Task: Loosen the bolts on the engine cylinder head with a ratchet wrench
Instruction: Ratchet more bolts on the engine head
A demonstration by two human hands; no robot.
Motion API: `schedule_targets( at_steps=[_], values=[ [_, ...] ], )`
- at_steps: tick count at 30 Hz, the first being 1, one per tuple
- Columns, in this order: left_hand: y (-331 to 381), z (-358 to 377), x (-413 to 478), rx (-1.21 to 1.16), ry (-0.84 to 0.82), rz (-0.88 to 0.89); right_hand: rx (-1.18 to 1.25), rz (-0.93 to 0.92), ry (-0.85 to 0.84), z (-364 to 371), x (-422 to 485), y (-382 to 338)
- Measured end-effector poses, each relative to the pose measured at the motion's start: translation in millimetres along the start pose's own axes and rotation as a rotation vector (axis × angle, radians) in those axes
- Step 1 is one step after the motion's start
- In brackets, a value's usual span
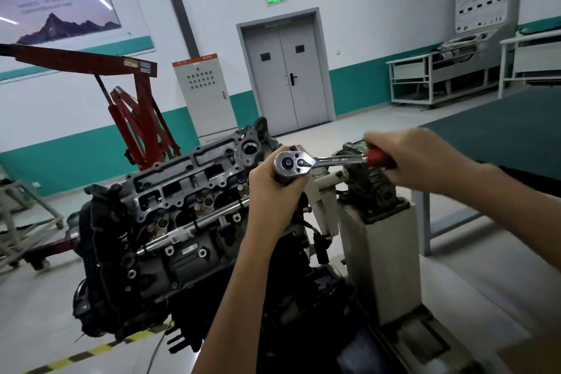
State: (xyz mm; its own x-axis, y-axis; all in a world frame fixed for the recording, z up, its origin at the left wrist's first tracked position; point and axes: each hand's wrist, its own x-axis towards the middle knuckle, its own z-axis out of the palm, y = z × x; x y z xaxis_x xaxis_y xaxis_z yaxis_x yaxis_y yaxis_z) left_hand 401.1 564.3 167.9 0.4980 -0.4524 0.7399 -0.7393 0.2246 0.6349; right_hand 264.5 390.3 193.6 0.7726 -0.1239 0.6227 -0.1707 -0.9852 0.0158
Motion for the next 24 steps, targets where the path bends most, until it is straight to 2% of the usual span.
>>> schedule_targets(
  at_steps=[3,7,11,13,15,17,20,24],
  values=[
    [-1.1,-1.8,-2.1,0.012,0.002,0.014,0.019,-0.003,-0.019,4.8,-4.9,-3.4],
    [-1.5,1.1,-5.0,0.081,0.049,0.126,0.354,0.157,-0.040,39.6,-52.4,-46.4],
    [-2.4,4.6,-4.7,0.090,0.097,0.112,0.659,0.369,0.109,72.0,-76.4,-119.8],
    [-0.8,3.8,-3.0,0.078,0.083,0.094,0.828,0.413,0.166,79.1,-76.9,-146.9],
    [0.2,2.3,-1.7,0.070,0.056,0.084,0.868,0.420,0.155,81.9,-76.4,-149.6],
    [-1.0,1.0,-0.7,0.056,0.037,0.063,0.793,0.380,0.106,80.8,-77.7,-129.6],
    [-2.4,0.5,0.5,0.037,0.008,0.038,0.527,0.275,-0.015,66.4,-70.3,-77.9],
    [2.5,-0.3,1.7,0.011,-0.020,0.007,0.115,0.056,-0.016,22.0,-26.0,-11.2]
  ],
)
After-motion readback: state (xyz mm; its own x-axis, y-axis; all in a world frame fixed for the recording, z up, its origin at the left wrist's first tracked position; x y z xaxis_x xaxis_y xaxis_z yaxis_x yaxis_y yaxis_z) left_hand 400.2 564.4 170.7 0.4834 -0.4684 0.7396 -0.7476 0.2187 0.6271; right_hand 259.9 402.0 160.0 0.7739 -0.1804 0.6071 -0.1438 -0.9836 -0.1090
